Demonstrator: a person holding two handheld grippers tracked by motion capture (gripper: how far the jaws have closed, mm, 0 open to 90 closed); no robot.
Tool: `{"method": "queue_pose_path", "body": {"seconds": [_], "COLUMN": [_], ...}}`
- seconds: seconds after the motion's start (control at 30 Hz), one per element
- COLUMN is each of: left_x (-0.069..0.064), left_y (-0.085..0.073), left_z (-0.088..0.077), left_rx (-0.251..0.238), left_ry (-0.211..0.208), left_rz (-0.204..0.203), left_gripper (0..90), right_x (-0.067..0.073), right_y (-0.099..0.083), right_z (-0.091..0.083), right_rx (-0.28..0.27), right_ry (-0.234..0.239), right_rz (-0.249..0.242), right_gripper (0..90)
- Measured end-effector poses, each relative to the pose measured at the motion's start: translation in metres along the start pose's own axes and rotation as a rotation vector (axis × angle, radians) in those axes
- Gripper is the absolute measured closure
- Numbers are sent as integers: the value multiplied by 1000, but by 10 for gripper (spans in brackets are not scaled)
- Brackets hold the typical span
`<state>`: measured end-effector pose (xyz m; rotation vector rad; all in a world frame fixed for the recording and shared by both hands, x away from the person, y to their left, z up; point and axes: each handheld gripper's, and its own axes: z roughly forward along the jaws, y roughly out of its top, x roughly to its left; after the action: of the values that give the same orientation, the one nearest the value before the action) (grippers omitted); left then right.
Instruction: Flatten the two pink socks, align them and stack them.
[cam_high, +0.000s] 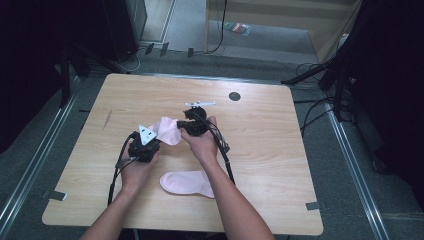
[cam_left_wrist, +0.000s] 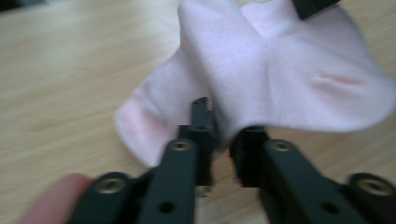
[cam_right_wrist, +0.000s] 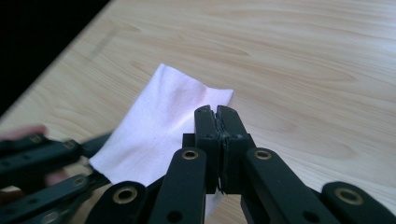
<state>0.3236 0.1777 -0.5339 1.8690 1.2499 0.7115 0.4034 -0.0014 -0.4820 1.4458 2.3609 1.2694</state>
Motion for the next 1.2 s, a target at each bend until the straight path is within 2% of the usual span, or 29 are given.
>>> {"method": "queue_pose_path", "body": {"seconds": [0.07,0.13,0.17,0.23,0.3,0.33,0.37,0.4,0.43,0.47,0.5,0.63,0.73,0.8,0.87,0.9,0.97,1.0,1.07,1.1,1.13,1.2], "left_x": [4,10,15,23,32,35,40,43,47,50,54,59,55,50,47,45,45,45,45,45,45,47], "left_y": [-2,-3,-4,-4,-5,-5,-5,-5,-5,-5,-6,-9,-9,-8,-6,-5,-5,-5,-6,-7,-7,-9], "left_z": [0,-2,-4,-8,-13,-15,-16,-16,-16,-15,-12,-1,6,10,13,14,14,15,18,19,19,18], "left_rx": [1,-13,-22,-30,-53,-62,-77,-81,-86,-86,-75,-43,-15,-4,17,41,59,64,86,108,111,116], "left_ry": [-83,-147,-198,-235,-268,-281,-293,-282,-241,-222,-183,-133,-135,-126,-94,-68,-51,-50,-52,-31,-11,-20], "left_rz": [-20,-52,-78,-106,-136,-148,-181,-190,-214,-236,-278,-366,-395,-401,-383,-355,-349,-353,-356,-334,-329,-335], "left_gripper": [671,569,533,460,432,445,458,462,468,487,495,526,505,483,484,505,570,610,673,706,739,809], "right_x": [-8,-18,-21,-31,-40,-44,-46,-49,-51,-55,-57,-64,-64,-64,-64,-63,-62,-61,-57,-55,-52,-49], "right_y": [-3,-6,-7,-10,-13,-16,-17,-19,-20,-21,-21,-26,-31,-35,-40,-41,-44,-45,-47,-48,-49,-51], "right_z": [0,-1,-2,-3,-2,-1,0,0,-1,-3,-4,-16,-17,-15,-9,-8,-5,-4,0,2,3,4], "right_rx": [10,30,36,53,75,76,69,54,42,23,13,-51,-42,-30,-5,0,-3,-5,7,18,29,40], "right_ry": [-24,-39,-55,-68,-78,-113,-143,-194,-210,-228,-233,-177,-195,-171,-168,-169,-166,-158,-173,-188,-207,-242], "right_rz": [-23,-54,-69,-92,-125,-170,-201,-229,-234,-218,-211,-133,-109,-89,-85,-85,-92,-103,-134,-160,-192,-238], "right_gripper": [893,892,892,891,879,856,817,754,695,621,611,661,657,635,606,607,615,624,654,677,734,842]}}
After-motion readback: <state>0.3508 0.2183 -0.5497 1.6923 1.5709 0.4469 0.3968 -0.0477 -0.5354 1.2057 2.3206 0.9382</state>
